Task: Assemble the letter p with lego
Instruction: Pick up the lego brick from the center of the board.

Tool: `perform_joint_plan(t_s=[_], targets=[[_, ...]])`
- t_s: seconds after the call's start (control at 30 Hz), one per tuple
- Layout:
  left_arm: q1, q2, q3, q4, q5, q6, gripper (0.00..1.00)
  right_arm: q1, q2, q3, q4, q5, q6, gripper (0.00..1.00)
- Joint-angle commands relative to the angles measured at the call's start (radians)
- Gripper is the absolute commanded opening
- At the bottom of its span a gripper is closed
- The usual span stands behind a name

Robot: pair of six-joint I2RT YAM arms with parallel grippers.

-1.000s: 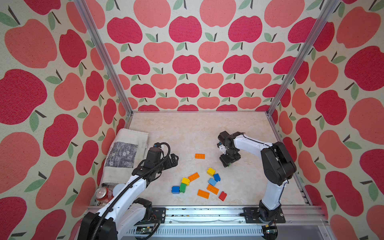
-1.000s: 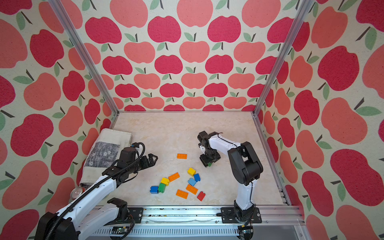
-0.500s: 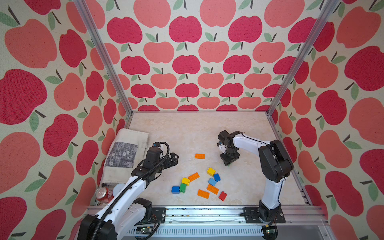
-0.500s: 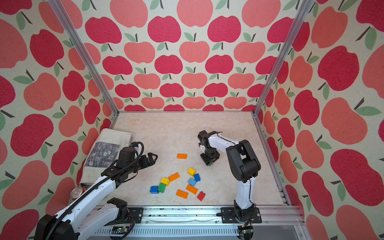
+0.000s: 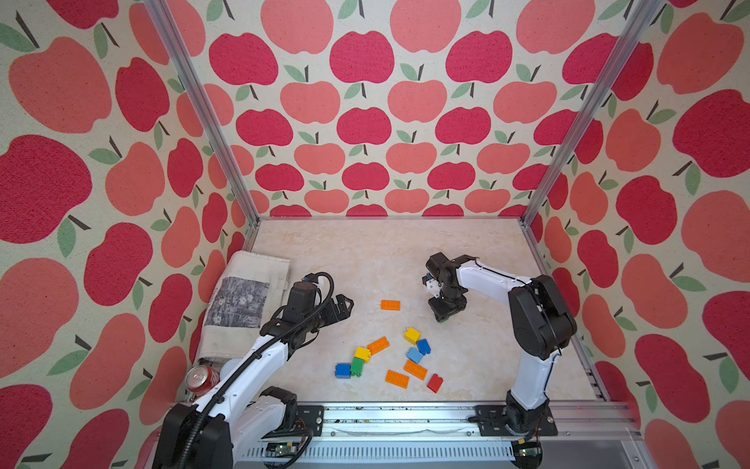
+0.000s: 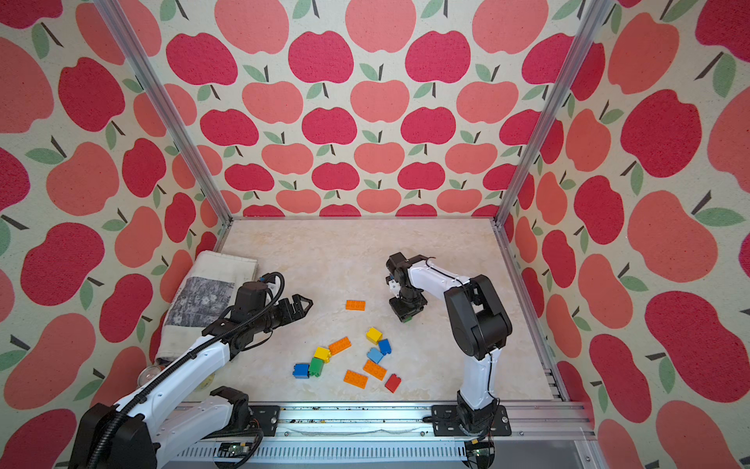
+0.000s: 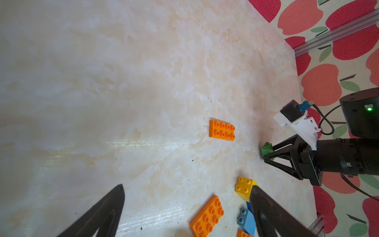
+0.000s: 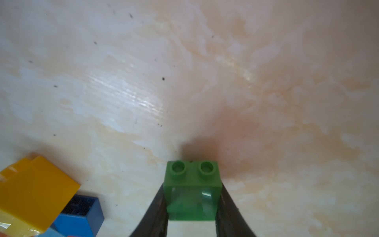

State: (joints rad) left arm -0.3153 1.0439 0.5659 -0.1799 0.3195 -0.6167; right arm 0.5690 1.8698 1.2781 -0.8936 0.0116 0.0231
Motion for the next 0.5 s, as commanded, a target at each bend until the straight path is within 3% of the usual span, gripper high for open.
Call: perform_joint_plan(t_s=[0.0,0.47], targets=[[0.005,0.059,0.074,0.028,0.067,-0.008,0.97,0.006,-0.075,-0.012,0.033,-0.052,0.0,0.2],[-0.043,0.188,0.208,-0.019,0.189,0.043,0.94,0.111,-0.272,-0.117,0.256,-0.102,-0.028,0.19]])
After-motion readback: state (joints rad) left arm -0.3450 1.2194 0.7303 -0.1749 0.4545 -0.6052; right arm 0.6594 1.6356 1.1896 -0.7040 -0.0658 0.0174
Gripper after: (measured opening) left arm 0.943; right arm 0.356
